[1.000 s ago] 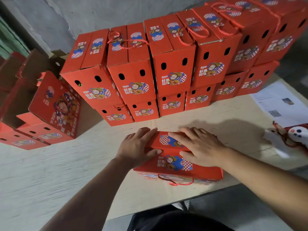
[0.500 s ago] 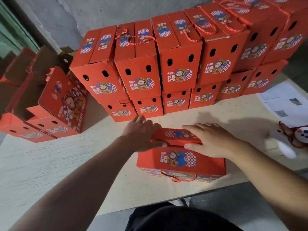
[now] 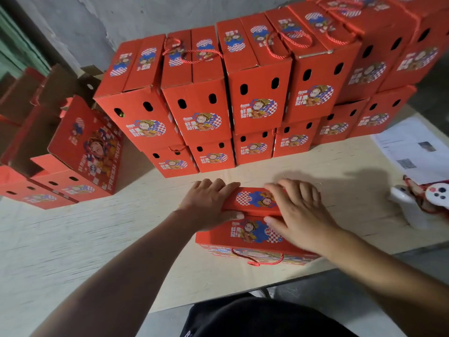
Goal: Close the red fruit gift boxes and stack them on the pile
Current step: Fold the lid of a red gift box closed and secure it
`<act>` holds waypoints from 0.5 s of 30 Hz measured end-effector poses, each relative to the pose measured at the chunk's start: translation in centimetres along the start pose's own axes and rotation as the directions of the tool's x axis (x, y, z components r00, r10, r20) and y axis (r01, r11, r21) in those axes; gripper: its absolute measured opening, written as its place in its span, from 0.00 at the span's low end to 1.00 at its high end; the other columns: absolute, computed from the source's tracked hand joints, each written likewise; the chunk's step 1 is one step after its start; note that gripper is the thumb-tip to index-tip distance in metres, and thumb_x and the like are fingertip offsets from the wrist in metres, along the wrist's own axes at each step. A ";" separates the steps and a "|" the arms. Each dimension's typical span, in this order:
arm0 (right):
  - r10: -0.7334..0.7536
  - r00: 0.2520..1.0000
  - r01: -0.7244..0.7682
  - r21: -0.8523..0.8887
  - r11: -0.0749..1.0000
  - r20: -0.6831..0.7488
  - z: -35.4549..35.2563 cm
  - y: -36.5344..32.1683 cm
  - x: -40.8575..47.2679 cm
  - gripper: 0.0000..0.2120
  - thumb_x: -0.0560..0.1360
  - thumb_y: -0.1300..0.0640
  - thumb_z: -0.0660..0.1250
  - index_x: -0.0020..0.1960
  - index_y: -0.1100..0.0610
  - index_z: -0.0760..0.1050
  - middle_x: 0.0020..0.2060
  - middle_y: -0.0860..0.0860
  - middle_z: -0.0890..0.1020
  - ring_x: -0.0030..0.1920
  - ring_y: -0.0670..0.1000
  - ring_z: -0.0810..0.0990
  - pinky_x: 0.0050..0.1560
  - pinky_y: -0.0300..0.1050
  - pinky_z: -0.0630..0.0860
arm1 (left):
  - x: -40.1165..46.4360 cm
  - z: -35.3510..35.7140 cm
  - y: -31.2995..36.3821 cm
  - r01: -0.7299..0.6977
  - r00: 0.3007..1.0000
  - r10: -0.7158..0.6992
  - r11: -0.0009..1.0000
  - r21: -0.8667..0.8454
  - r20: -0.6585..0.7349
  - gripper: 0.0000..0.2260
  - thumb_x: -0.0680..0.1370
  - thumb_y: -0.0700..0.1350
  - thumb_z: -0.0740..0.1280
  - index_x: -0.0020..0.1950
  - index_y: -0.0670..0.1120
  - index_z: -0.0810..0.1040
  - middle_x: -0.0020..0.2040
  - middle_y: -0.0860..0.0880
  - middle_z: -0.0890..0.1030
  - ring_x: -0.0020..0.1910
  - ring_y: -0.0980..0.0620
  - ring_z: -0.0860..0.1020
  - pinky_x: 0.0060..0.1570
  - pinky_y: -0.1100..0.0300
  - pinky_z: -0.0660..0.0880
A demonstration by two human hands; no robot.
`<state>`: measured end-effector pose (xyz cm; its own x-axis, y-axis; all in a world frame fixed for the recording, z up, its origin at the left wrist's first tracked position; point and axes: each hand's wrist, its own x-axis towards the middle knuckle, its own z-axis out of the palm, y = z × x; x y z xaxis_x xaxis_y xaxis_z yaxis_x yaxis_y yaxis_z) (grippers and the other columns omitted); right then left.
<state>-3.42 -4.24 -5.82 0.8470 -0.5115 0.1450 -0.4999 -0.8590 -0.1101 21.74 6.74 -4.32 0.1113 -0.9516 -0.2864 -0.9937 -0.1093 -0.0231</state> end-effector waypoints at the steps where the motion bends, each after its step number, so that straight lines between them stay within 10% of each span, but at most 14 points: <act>1: -0.021 0.997 0.025 0.053 0.998 -0.076 0.1 -1.1 -1.0 0.32 0.76 0.32 0.60 0.72 0.50 0.67 0.61 0.51 0.70 0.56 0.58 0.72 0.55 0.55 0.68 | 0.1 0.0 -0.1 -0.007 1.000 0.007 1.000 0.020 -0.006 0.48 0.69 0.81 0.40 0.83 0.57 0.54 0.70 0.50 0.72 0.67 0.44 0.73 0.70 0.45 0.69; 15: 0.055 0.998 -0.053 -0.065 0.996 0.029 1.6 -5.5 -3.5 0.43 0.63 0.33 0.76 0.71 0.55 0.75 0.56 0.52 0.77 0.54 0.55 0.75 0.53 0.53 0.79 | 0.4 0.8 -0.3 0.045 0.998 -0.046 0.999 -0.028 -0.034 0.47 0.67 0.83 0.41 0.79 0.59 0.58 0.65 0.49 0.73 0.63 0.45 0.73 0.67 0.46 0.69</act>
<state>-3.36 2.27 -7.26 0.8229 -0.5575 0.1097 -0.5551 -0.8300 -0.0540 22.05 6.64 -5.22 0.1575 -0.9546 -0.2527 -0.9870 -0.1604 -0.0094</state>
